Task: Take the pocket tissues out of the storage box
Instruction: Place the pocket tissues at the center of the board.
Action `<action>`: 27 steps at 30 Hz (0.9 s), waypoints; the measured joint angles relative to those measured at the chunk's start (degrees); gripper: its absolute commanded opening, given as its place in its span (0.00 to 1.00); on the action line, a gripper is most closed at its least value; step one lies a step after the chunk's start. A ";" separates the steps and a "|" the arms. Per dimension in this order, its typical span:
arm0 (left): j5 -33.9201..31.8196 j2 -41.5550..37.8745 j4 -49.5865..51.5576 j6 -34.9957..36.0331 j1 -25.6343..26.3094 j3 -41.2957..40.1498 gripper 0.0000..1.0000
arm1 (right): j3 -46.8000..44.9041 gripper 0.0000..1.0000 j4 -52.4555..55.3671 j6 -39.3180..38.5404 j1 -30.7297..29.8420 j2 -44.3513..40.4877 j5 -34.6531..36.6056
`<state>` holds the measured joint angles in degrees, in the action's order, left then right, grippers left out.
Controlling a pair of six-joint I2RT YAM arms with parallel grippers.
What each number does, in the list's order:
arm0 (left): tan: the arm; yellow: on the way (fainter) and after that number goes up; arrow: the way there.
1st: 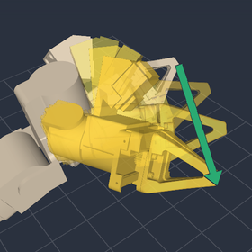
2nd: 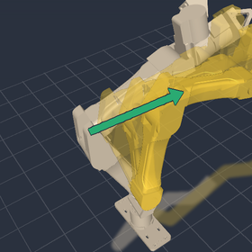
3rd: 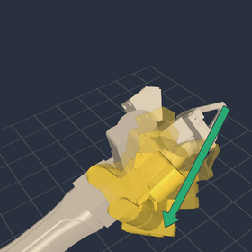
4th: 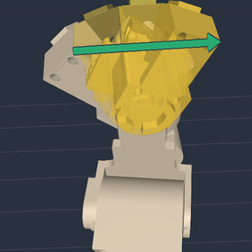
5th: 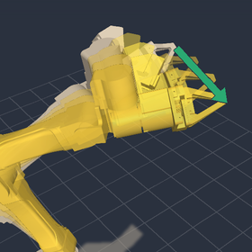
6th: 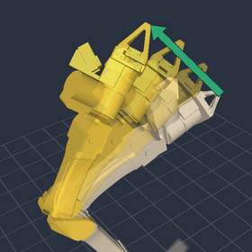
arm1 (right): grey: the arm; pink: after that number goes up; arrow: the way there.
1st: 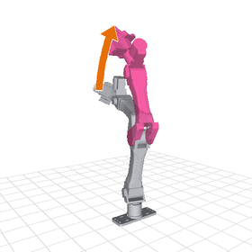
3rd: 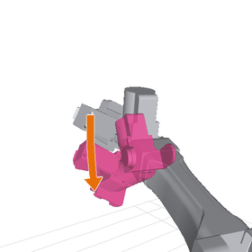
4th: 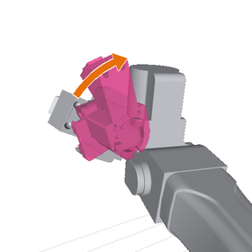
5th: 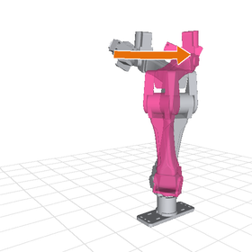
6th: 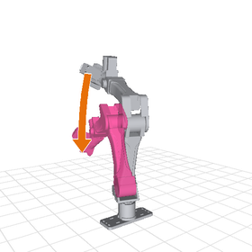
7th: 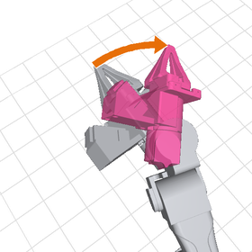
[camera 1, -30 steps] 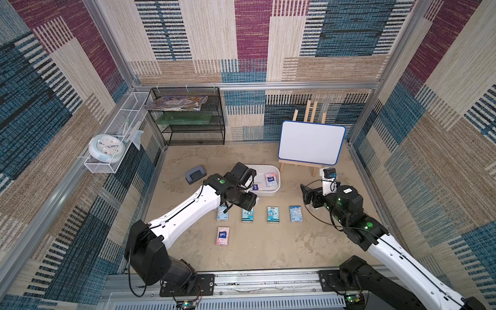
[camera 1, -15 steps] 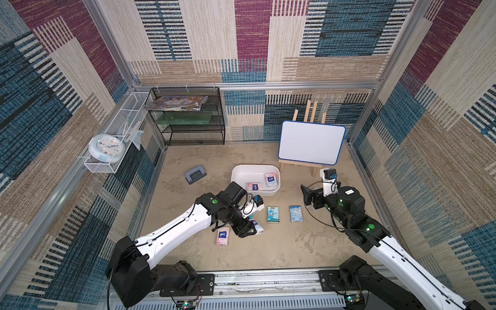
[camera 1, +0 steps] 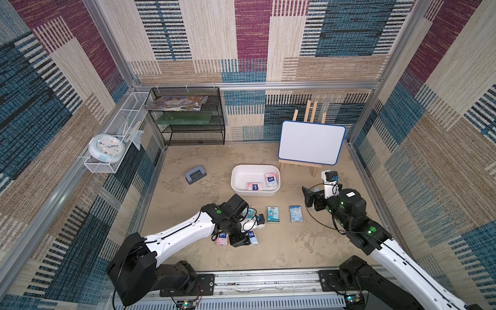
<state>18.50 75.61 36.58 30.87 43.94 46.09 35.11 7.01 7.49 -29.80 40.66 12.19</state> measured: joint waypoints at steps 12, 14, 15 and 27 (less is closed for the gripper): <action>-5.01 8.24 -3.50 6.01 3.93 0.09 0.58 | -0.85 0.98 -0.94 -0.15 0.00 -0.09 0.61; -5.09 8.59 -3.58 6.32 4.13 -0.07 0.60 | -0.96 0.98 -1.09 -0.24 0.00 -0.09 0.66; -5.11 8.72 -3.67 6.73 4.20 -0.22 0.61 | -1.05 0.98 -1.18 -0.26 0.00 -0.09 0.68; -6.34 8.94 -4.09 8.17 4.33 -1.14 0.85 | -1.49 0.98 -1.84 -0.57 0.02 0.31 0.83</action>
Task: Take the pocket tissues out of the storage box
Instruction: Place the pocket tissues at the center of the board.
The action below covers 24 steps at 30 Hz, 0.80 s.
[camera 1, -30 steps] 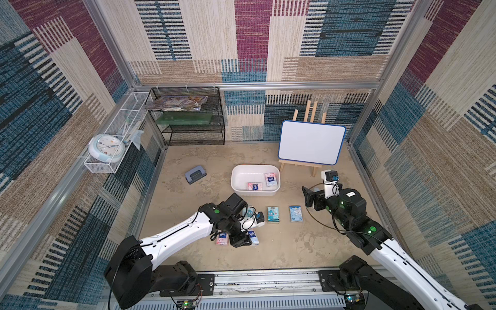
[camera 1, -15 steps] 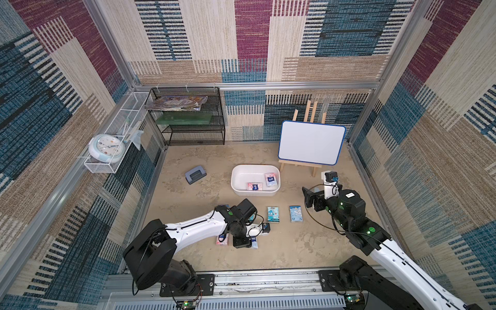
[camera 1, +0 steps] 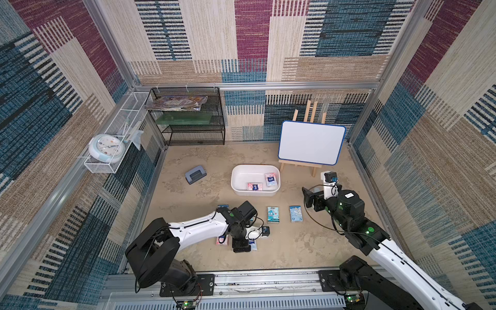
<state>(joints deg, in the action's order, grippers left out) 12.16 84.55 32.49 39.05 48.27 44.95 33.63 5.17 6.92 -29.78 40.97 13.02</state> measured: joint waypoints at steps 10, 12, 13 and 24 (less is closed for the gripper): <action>-3.10 -2.12 0.72 1.01 0.00 0.00 1.00 | 0.00 0.98 -0.24 -0.07 0.00 0.26 -0.02; -3.61 -2.86 0.87 1.09 0.00 0.00 1.00 | 0.00 0.98 -0.24 -0.07 0.00 0.26 -0.04; -3.76 -3.21 0.96 1.33 0.00 0.00 1.00 | 0.00 0.98 -0.24 -0.07 0.00 0.26 -0.04; -6.58 -12.31 1.51 -0.22 -0.63 2.21 1.00 | 1.77 0.99 0.09 -0.04 0.02 0.44 0.04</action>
<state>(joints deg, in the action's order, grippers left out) 5.58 72.25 34.00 38.83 47.64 47.16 35.40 5.26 6.87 -29.76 41.41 13.06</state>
